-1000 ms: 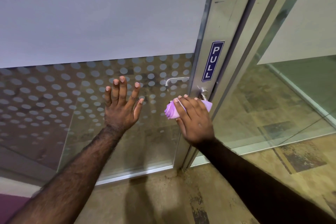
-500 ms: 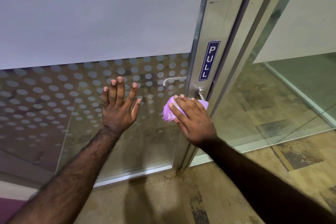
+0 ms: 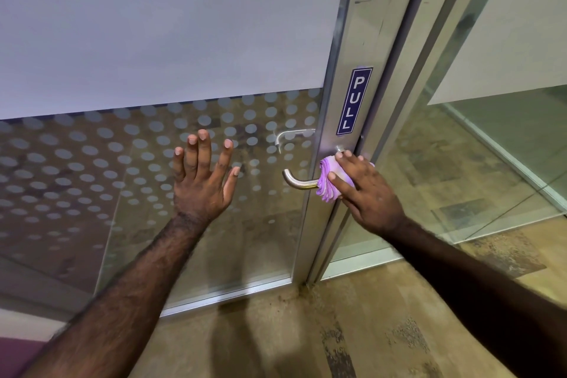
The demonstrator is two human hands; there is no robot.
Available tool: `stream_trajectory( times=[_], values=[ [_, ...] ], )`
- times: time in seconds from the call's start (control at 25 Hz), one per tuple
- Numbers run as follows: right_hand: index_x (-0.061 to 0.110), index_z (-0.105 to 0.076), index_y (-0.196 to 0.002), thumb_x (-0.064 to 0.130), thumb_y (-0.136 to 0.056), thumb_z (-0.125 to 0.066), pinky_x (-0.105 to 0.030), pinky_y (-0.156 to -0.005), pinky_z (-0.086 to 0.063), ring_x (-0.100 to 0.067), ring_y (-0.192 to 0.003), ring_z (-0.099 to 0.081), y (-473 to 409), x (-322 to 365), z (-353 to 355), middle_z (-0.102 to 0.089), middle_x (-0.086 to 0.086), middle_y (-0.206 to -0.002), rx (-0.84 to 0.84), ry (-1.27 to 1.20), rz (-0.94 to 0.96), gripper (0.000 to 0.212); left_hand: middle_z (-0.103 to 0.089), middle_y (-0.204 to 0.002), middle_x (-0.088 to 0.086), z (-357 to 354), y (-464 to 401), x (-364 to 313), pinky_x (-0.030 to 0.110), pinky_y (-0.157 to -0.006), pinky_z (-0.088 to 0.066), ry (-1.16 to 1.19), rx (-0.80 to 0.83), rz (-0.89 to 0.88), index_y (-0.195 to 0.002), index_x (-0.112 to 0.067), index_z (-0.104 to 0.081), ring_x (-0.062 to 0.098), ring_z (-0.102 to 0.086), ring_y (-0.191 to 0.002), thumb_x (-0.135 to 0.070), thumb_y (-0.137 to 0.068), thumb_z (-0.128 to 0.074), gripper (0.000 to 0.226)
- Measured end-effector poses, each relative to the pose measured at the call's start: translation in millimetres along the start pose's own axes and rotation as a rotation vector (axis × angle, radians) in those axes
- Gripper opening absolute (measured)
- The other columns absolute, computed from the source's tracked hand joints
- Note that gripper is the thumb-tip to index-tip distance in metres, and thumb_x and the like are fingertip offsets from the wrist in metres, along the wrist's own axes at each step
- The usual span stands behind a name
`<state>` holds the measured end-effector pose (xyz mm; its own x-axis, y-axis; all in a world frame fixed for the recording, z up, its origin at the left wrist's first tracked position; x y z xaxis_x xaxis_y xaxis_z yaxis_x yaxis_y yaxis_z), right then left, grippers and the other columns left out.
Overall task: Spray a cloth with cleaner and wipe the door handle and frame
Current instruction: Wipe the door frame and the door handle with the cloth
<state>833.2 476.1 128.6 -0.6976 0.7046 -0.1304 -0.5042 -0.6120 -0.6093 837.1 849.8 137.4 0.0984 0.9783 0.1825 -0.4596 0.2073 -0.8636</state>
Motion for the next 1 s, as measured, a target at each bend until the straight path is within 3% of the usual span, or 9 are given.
stream_trajectory(
  times=[0.12, 0.24, 0.36, 0.48, 0.68, 0.88, 1.0],
  values=[
    [0.019, -0.044, -0.165, 0.016, -0.109, -0.063, -0.065, -0.127, -0.036, -0.047, -0.16, -0.04, -9.8, 30.3, -9.7, -0.046, -0.026, -0.168, -0.091, 0.046, -0.025, 0.059, 0.013, -0.178, 0.017, 0.7, -1.0, 0.0, 0.053, -0.134, 0.005, -0.002, -0.001, -0.005, -0.171, -0.017, -0.013, 0.034, 0.011, -0.166, -0.043, -0.105, -0.062, 0.086],
    [0.025, -0.047, -0.165, 0.012, -0.104, -0.07, -0.062, -0.126, -0.039, -0.039, -0.159, -0.044, -30.7, 62.3, -15.7, -0.05, -0.018, -0.168, -0.144, 0.108, -0.01, 0.066, 0.014, -0.178, 0.017, 1.0, 0.0, -0.8, 0.053, -0.134, 0.004, -0.001, -0.003, 0.001, -0.171, -0.017, -0.012, 0.034, 0.011, -0.166, -0.043, -0.105, -0.061, 0.086],
    [0.027, -0.044, -0.167, 0.006, -0.105, -0.059, -0.056, -0.129, -0.036, -0.033, -0.162, -0.04, -51.0, 95.9, -24.9, -0.046, -0.012, -0.172, -0.166, 0.148, -0.053, 0.067, 0.014, -0.179, 0.017, 1.2, 0.4, -0.2, 0.053, -0.134, 0.004, -0.003, 0.002, 0.0, -0.171, -0.017, -0.012, 0.034, 0.011, -0.166, -0.043, -0.105, -0.061, 0.086],
    [0.02, -0.047, -0.165, 0.009, -0.112, -0.052, -0.054, -0.131, -0.036, -0.033, -0.162, -0.04, -67.5, 116.9, -36.6, -0.047, -0.012, -0.172, -0.173, 0.17, -0.061, 0.055, 0.012, -0.179, 0.017, 1.0, 0.5, 0.6, 0.053, -0.134, 0.003, -0.015, -0.004, 0.0, -0.171, -0.017, -0.014, 0.034, 0.009, -0.166, -0.043, -0.105, -0.061, 0.085],
    [0.016, -0.033, -0.171, 0.005, -0.114, -0.052, -0.053, -0.134, -0.029, -0.032, -0.168, -0.027, -49.5, 96.5, -29.7, -0.031, -0.011, -0.18, -0.116, 0.161, 0.055, 0.061, 0.014, -0.179, 0.016, 0.9, 1.3, -0.1, 0.052, -0.134, 0.004, -0.028, 0.004, -0.012, -0.171, -0.018, -0.012, 0.033, 0.011, -0.166, -0.044, -0.105, -0.061, 0.087],
    [0.016, -0.037, -0.17, -0.001, -0.114, -0.044, -0.056, -0.134, -0.029, -0.035, -0.166, -0.031, -11.0, 52.3, -11.0, -0.031, -0.013, -0.18, -0.048, 0.094, 0.073, 0.059, 0.015, -0.178, 0.018, 5.0, -1.7, 0.2, 0.053, -0.134, 0.004, -0.039, 0.032, -0.028, -0.171, -0.017, -0.011, 0.034, 0.013, -0.166, -0.044, -0.106, -0.061, 0.087],
    [0.013, -0.04, -0.168, -0.015, -0.1, -0.054, -0.058, -0.132, -0.032, -0.036, -0.167, -0.029, 2.3, 38.1, 5.5, -0.035, -0.014, -0.178, -0.011, 0.004, -0.085, 0.074, -0.008, -0.175, 0.027, 15.8, -5.7, -4.3, 0.058, -0.132, -0.005, 0.007, 0.065, -0.002, -0.168, -0.013, -0.025, 0.034, 0.011, -0.166, -0.04, -0.107, -0.062, 0.077]
  ],
)
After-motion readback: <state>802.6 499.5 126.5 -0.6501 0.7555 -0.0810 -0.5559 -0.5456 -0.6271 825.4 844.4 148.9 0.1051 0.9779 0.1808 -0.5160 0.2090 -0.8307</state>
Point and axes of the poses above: each hand's wrist, its own y-axis away from the middle knuckle, its own z-axis out of the back of the hand, x = y × z, the point moved 3 cm from there along -y, towards the middle knuckle
